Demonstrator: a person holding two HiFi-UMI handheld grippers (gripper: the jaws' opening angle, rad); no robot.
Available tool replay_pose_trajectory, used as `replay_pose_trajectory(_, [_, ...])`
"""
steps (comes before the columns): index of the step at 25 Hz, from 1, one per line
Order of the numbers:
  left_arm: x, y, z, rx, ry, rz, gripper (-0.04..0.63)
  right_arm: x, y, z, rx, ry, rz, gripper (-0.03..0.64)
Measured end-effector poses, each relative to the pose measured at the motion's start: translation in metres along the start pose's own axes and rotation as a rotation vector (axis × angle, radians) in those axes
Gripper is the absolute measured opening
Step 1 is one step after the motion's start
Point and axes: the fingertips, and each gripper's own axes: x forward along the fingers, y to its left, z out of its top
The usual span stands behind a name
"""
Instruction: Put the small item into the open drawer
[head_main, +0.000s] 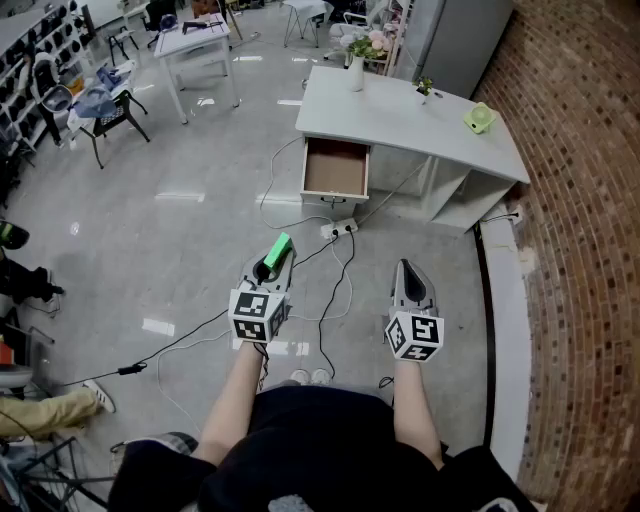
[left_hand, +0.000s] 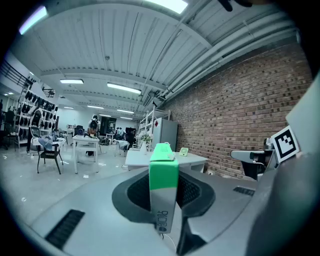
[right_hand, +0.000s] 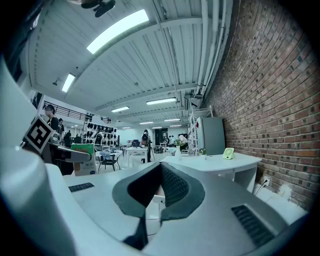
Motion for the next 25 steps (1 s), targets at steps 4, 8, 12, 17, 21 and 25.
replay_pose_trajectory(4, [-0.003,0.001,-0.001,-0.003,0.0,-0.001,0.089,0.0,0.002,0.0,0.003,-0.002,0.0,-0.002])
replay_pose_trajectory(8, [-0.002,0.003,-0.003,-0.007,0.006,0.001,0.089,0.003,0.006,-0.001,0.002,0.0,0.01,-0.002])
replay_pose_trajectory(12, [-0.004,0.005,-0.008,-0.013,0.015,0.0,0.091,0.004,0.01,-0.005,0.012,0.008,0.01,-0.002])
replay_pose_trajectory(17, [-0.004,0.009,-0.012,-0.023,0.027,-0.004,0.091,0.005,0.011,-0.007,0.022,0.012,0.0,0.0])
replay_pose_trajectory(21, [0.002,0.018,-0.015,-0.03,0.027,-0.011,0.091,0.012,0.013,-0.008,0.05,-0.004,-0.002,0.001])
replay_pose_trajectory(25, [0.006,0.024,-0.019,-0.023,0.037,-0.028,0.091,0.015,0.02,-0.008,0.058,-0.003,-0.014,0.002])
